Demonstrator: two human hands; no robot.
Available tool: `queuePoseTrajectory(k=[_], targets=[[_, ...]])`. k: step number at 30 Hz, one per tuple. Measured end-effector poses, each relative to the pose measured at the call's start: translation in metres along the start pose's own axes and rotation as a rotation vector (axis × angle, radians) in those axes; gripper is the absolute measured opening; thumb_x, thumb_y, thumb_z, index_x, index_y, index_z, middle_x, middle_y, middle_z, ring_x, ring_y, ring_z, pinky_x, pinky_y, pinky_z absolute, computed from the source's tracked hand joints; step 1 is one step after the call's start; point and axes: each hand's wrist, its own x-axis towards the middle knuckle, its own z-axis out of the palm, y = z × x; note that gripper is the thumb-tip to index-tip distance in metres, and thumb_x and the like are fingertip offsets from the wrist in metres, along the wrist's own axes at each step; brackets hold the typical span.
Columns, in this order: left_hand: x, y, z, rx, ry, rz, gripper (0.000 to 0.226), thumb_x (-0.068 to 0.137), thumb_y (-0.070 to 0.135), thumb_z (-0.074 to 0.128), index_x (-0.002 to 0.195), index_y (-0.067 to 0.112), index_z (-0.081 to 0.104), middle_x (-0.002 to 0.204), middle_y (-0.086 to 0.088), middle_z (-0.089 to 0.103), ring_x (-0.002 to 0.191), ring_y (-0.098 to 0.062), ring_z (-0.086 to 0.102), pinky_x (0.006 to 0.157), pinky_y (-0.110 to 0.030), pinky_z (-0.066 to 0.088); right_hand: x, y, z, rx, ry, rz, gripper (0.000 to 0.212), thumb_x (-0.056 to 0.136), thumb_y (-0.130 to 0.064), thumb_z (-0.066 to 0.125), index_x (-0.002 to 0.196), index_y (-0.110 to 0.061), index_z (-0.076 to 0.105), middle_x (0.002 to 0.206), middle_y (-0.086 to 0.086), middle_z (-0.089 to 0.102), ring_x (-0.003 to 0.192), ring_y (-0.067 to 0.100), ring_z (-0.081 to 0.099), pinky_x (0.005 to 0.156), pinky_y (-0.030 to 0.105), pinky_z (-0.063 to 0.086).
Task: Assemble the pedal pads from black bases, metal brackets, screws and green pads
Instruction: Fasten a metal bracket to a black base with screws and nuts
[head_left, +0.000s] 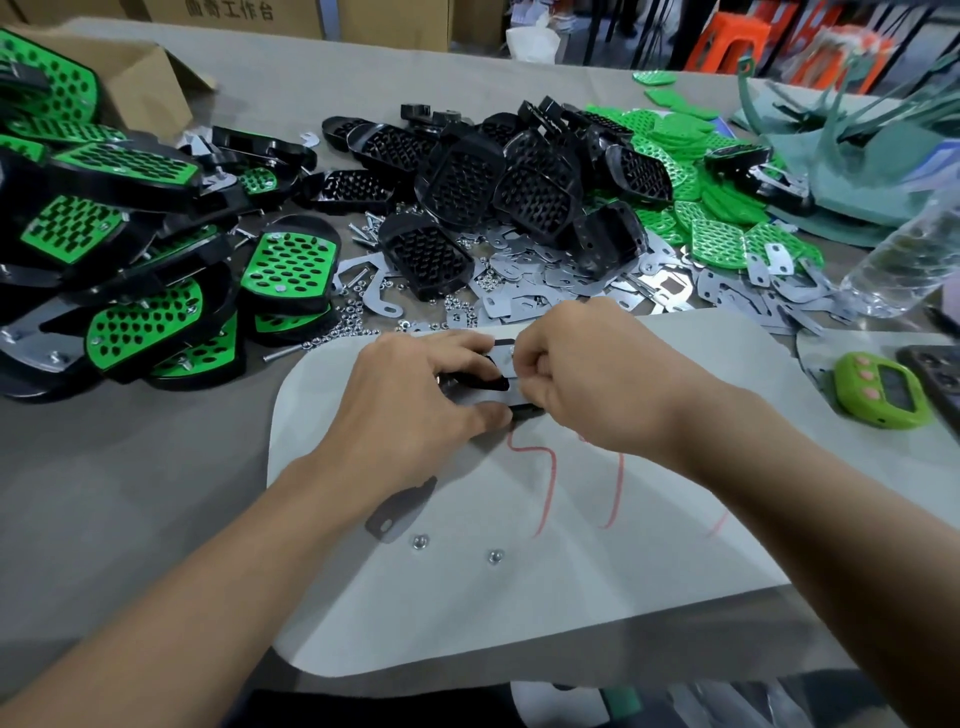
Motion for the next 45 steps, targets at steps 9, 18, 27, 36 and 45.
queuePoseTrajectory(k=[9,18,27,36,45], targets=[[0.0,0.001,0.001,0.063,0.004,-0.081,0.07,0.065,0.044,0.09,0.13,0.043,0.065,0.108,0.028,0.067,0.097,0.02,0.053,0.082,0.006,0.032,-0.002,0.004,0.001,0.044,0.051,-0.038,0.012,0.08,-0.007,0.064,0.072,-0.016,0.067,0.061,0.002,0.063,0.063,0.024,0.058,0.064,0.039,0.057],[0.008,-0.001,-0.002,0.099,-0.088,-0.068,0.06,0.072,0.042,0.088,0.129,0.042,0.068,0.122,0.015,0.069,0.102,0.002,0.054,0.082,-0.003,0.034,0.001,0.006,0.001,0.045,0.048,-0.074,0.016,0.077,-0.007,0.063,0.07,-0.02,0.071,0.057,0.0,0.065,0.059,0.018,0.059,0.066,0.034,0.055],[0.004,-0.004,-0.001,0.061,-0.04,-0.084,0.063,0.065,0.049,0.089,0.125,0.046,0.069,0.115,0.014,0.066,0.101,-0.001,0.057,0.081,0.0,0.035,-0.008,0.021,0.009,0.579,0.166,0.217,0.021,0.079,-0.003,0.074,0.069,-0.021,0.074,0.054,-0.005,0.066,0.043,0.009,0.06,0.051,0.016,0.045],[0.005,-0.004,-0.001,0.067,-0.06,-0.078,0.067,0.066,0.049,0.089,0.129,0.046,0.066,0.123,0.019,0.063,0.115,0.0,0.053,0.087,-0.003,0.031,-0.006,0.02,0.007,0.55,0.086,0.252,0.02,0.085,-0.013,0.071,0.069,-0.023,0.077,0.057,-0.004,0.069,0.045,0.003,0.053,0.06,0.034,0.054],[0.006,-0.004,-0.002,0.054,-0.07,-0.075,0.069,0.062,0.053,0.088,0.128,0.048,0.066,0.123,0.016,0.064,0.112,0.001,0.053,0.087,-0.002,0.032,0.003,0.015,0.011,0.495,0.122,0.265,0.014,0.077,-0.017,0.076,0.067,-0.027,0.078,0.059,-0.004,0.07,0.05,0.005,0.059,0.051,0.021,0.048]])
